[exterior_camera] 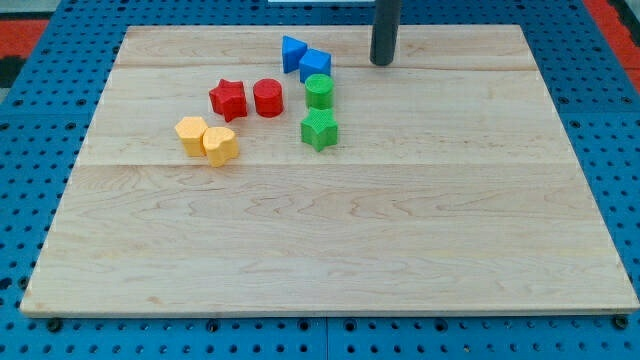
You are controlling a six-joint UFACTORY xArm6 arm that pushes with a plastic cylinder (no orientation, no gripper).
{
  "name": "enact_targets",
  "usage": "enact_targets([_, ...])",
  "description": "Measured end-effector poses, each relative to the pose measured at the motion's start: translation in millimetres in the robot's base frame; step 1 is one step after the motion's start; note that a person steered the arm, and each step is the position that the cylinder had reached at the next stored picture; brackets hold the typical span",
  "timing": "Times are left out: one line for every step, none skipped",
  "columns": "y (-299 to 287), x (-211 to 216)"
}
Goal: Keep blue triangle above red star
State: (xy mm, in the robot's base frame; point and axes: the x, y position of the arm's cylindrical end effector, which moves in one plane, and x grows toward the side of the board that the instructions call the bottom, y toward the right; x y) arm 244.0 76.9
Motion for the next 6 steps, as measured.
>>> enact_targets([-8.5, 24.5])
enact_targets([-34.6, 17.2])
enact_targets([-83.9, 14.6])
enact_targets([-93.1, -0.3])
enact_targets([-97.0, -14.9])
enact_targets([-154.5, -10.0])
